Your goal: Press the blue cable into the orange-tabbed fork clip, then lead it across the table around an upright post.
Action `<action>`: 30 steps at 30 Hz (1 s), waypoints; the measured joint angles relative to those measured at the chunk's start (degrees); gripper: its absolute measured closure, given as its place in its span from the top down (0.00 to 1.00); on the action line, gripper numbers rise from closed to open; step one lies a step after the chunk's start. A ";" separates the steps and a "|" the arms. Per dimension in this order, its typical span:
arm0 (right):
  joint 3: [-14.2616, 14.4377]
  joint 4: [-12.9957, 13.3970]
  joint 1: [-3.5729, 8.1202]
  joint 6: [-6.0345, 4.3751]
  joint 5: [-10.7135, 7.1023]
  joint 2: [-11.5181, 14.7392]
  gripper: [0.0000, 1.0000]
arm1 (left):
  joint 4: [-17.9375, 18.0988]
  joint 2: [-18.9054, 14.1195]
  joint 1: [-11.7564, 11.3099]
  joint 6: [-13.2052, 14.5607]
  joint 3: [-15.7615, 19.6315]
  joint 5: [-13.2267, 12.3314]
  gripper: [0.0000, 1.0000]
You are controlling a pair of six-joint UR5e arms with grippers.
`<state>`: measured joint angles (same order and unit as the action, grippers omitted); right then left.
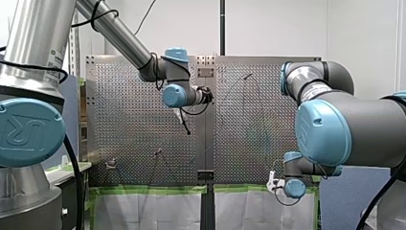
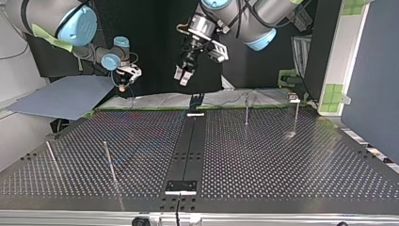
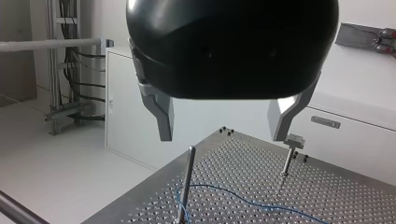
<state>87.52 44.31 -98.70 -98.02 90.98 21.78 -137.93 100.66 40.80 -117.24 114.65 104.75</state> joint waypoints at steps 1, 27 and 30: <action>0.00 0.00 -0.06 0.00 0.00 0.00 0.00 | 0.62 0.00 -0.03 -0.04 0.66 0.00 1.00; -0.03 0.00 -0.39 0.00 0.08 0.00 0.00 | 14.04 0.01 -0.74 -0.08 14.06 0.00 1.00; -0.03 0.00 -0.40 0.00 0.07 0.00 0.00 | 15.49 0.01 -0.92 0.30 15.49 0.03 1.00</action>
<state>87.49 44.31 -99.10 -98.01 91.05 21.78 -122.44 100.66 39.88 -116.94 130.15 104.78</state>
